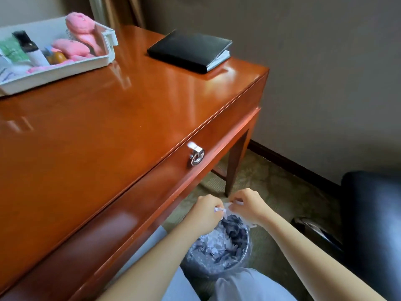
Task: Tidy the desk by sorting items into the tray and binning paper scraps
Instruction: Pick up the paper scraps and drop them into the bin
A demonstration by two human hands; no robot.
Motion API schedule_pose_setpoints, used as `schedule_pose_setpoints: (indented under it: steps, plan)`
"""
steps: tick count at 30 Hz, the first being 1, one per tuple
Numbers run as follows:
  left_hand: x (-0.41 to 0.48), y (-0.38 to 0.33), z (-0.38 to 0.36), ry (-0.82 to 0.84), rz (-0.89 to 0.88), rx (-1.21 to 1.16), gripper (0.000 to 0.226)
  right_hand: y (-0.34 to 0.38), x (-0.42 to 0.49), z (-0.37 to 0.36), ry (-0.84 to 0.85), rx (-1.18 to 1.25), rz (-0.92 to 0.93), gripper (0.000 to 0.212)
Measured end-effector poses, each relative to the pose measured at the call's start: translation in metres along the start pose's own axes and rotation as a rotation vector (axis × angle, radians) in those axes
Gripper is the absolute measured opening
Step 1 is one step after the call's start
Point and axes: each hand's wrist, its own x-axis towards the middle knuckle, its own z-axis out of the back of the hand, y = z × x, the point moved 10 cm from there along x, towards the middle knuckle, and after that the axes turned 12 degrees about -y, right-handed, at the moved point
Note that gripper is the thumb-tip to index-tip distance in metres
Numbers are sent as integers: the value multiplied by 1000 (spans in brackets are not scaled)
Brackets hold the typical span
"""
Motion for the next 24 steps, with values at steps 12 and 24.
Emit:
schedule_pose_setpoints:
  steps: [12, 24]
  plan:
    - [17, 51, -42, 101, 126, -26, 22, -28, 14, -38, 104, -69, -93, 28]
    - [-43, -26, 55, 57, -160, 140, 26, 68, -20, 43, 16, -152, 174, 22]
